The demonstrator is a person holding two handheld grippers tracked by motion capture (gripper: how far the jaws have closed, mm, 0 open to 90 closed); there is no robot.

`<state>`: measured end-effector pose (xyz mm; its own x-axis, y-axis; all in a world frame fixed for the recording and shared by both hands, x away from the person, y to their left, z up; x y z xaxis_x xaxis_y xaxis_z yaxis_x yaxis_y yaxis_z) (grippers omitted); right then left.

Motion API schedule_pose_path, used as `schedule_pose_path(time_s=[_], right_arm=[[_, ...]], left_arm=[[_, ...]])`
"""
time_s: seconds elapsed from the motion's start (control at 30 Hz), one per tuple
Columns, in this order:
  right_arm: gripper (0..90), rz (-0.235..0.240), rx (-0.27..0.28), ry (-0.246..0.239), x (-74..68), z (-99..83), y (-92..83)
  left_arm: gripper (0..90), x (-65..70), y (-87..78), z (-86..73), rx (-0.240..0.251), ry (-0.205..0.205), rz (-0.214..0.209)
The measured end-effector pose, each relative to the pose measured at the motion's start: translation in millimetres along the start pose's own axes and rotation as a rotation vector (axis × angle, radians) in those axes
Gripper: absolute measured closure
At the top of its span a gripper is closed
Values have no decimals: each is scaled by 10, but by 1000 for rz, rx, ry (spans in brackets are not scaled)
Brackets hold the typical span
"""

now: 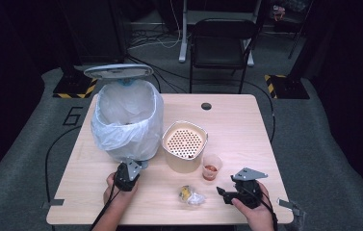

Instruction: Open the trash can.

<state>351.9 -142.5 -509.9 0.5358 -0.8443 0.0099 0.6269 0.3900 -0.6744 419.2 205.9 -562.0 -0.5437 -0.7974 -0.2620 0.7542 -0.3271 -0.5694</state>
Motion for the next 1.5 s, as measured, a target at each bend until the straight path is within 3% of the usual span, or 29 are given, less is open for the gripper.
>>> schedule_pose_path(time_s=[0.1, 0.33, 0.57, 0.73, 1.1, 1.23, 1.43, 1.5], right_arm=[[282, 12, 2, -13, -81, 5, 9], [282, 66, 13, -94, -322, 72, 30], [282, 91, 25, -139, -474, 153, 69], [275, 114, 22, -169, -583, 195, 145], [251, 164, 15, -196, -784, 251, 304], [295, 162, 10, -228, -832, 252, 362], [343, 182, -3, -203, -874, 200, 466], [371, 170, -7, -229, -881, 162, 505]], left_arm=[[899, 1, 1, 0, 3, -12, 1], [896, 10, 3, 0, 3, -7, 3], [895, 11, 0, -1, -3, 5, 8], [897, 1, -1, 0, 1, -9, -4], [897, 10, 3, 0, 2, -2, 3], [898, 13, 0, -1, -5, 16, 10], [898, 12, -1, -1, -5, 17, 10], [898, 11, 0, -1, -4, 16, 9]])
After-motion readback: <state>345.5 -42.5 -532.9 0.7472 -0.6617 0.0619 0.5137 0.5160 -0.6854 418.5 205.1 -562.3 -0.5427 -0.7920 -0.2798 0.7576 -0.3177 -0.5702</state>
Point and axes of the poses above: each handheld gripper's, and its own axes: y roughly forward along the jaws, z roughly out of its top, x roughly to its right, the point moved 6 cm from there along y, roughly forward along the jaws, and after that the axes turned 6 degrees about -z, right-handed, at the moved point
